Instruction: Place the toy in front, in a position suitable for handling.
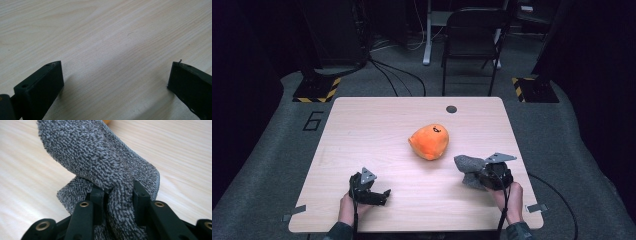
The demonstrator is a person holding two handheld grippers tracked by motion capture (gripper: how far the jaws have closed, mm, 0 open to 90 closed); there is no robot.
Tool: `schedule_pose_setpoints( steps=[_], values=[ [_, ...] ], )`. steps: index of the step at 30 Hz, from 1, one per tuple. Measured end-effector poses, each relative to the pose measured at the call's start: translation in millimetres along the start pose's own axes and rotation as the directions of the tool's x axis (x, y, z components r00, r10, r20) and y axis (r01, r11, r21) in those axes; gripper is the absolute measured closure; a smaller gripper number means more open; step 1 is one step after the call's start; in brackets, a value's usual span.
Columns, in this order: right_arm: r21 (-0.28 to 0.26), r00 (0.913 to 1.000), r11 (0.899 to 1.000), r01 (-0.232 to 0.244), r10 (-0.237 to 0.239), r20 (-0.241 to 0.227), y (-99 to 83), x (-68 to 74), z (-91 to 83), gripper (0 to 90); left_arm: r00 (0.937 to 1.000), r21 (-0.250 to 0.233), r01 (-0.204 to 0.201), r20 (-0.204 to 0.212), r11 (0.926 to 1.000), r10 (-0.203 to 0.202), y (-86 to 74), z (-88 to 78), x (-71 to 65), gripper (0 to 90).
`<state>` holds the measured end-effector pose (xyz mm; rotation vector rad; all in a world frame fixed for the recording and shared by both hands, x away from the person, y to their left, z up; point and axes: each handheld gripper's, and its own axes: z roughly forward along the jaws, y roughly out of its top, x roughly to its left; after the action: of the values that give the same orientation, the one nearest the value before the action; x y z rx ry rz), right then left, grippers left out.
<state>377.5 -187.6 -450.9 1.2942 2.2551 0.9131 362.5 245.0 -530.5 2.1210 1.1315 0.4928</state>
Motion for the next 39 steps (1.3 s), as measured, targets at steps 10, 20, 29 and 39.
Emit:
schedule_pose_setpoints(
  steps=[10,20,29,39],
  values=[
    [-0.02,0.9861,0.99,-0.142,0.143,0.084,-0.1,-52.0,1.2,67.2,1.0,0.001,-0.001,-0.001,1.0,0.001,-0.1,-0.2,0.0,0.0],
    [0.004,0.9637,0.976,-0.217,0.213,0.161,-0.2,-79.6,23.1,65.5,1.0,0.003,-0.001,-0.001,1.0,0.001,0.0,-0.3,0.0,0.0],
    [0.035,0.9562,0.978,-0.205,0.193,0.22,1.5,-88.7,46.1,64.6,1.0,0.002,-0.001,-0.003,1.0,0.001,0.0,-0.2,-0.1,0.1],
    [0.022,0.9487,0.974,-0.224,0.213,0.234,3.0,-87.1,44.6,13.5,0.9999,-0.005,0.013,-0.011,0.9999,-0.013,-0.8,-0.3,-0.8,0.2]
  ],
)
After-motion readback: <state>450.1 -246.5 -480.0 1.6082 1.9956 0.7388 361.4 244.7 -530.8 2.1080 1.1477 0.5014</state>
